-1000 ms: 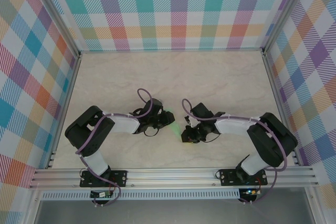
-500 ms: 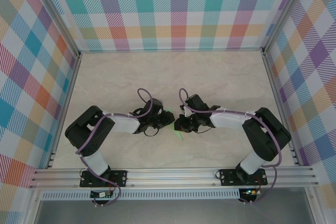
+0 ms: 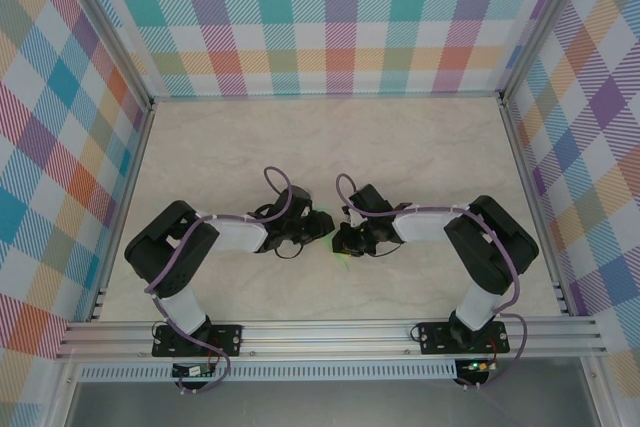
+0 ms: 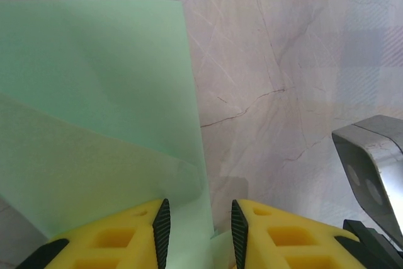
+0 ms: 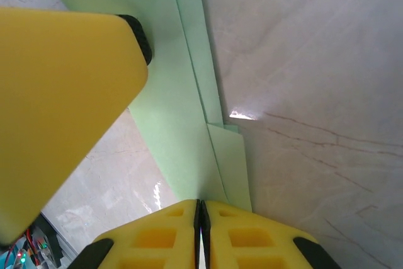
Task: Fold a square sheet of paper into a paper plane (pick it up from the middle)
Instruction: Fold the wing for the fifth time at the center of the table.
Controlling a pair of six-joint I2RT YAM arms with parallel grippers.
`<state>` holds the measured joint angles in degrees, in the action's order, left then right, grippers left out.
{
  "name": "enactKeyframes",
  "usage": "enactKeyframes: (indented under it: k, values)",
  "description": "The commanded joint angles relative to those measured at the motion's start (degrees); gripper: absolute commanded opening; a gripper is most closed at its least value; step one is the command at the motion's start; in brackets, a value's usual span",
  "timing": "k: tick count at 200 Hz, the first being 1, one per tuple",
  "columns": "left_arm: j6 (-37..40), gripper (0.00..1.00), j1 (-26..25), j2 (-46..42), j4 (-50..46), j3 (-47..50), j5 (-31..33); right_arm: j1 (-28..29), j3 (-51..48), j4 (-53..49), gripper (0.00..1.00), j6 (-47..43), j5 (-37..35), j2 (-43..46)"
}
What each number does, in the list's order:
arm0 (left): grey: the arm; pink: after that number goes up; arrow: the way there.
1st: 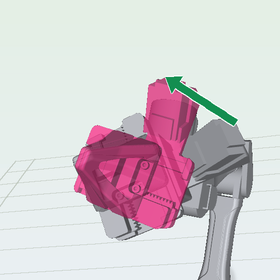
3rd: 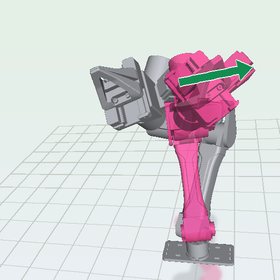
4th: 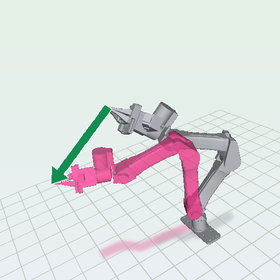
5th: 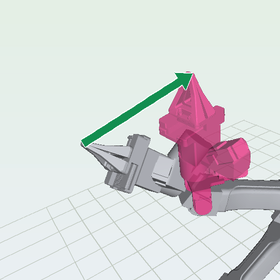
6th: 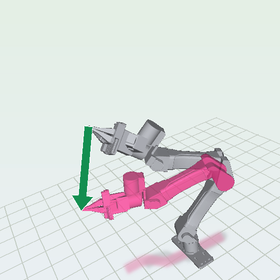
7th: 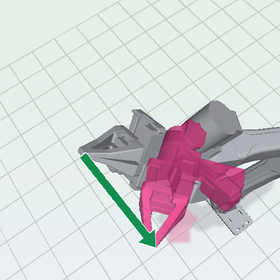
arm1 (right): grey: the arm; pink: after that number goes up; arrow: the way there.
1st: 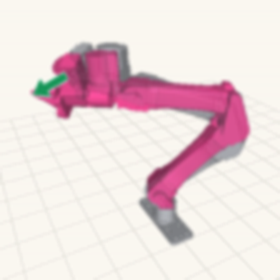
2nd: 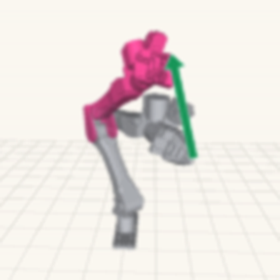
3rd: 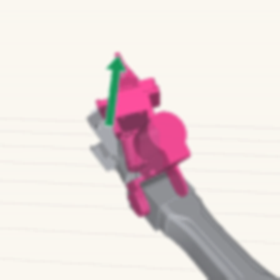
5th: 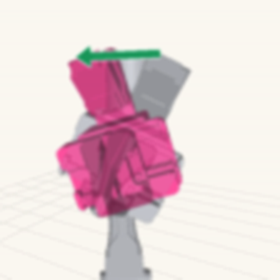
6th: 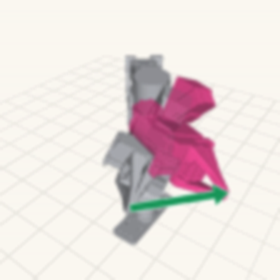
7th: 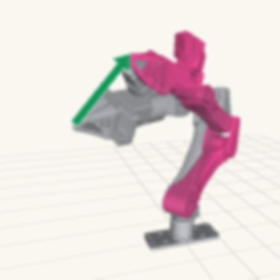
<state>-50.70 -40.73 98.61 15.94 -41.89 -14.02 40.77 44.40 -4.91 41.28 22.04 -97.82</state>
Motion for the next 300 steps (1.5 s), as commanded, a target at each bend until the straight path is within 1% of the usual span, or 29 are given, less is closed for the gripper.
enactKeyframes:
  k: [1,21,39,65,82,128,170,258,300]
  values:
    - [2.67,0.38,0.39,-0.68,-3.82,-2.34,0.22,-0.08,-2.98,-7.24,0.12,-1.52,-4.54,-1.01]
    - [6.38,0.45,0.56,-4.47,-10.27,-5.50,1.89,-0.08,-2.83,-7.79,0.12,-1.07,-4.65,-1.52]
    - [8.57,0.49,0.64,-8.65,-13.79,-6.73,4.09,-0.10,-2.03,-9.20,0.11,-0.85,-5.36,-2.26]
    - [9.21,0.48,0.74,-11.54,-15.20,-4.99,5.65,-0.08,-1.52,-9.98,0.10,-0.78,-5.61,-3.02]
    - [8.39,0.45,0.92,-11.93,-11.58,-1.92,4.79,-0.08,-1.15,-10.85,0.10,-0.55,-5.96,-3.32]
    - [6.85,0.39,0.92,-8.91,-3.00,1.26,2.64,-0.08,-1.33,-11.14,0.10,-0.06,-5.79,-3.95]
    - [6.61,0.37,1.43,-5.43,-0.03,1.32,3.15,-0.08,-1.68,-11.16,0.10,0.12,-5.90,-3.43]
    - [7.31,0.37,5.69,1.06,1.55,0.68,2.37,-0.05,-2.34,-11.81,0.10,-0.62,-6.64,-3.38]
    - [9.41,0.37,7.91,2.18,-0.11,-0.33,1.01,-0.08,-2.72,-12.34,0.10,-0.84,-7.48,-3.48]
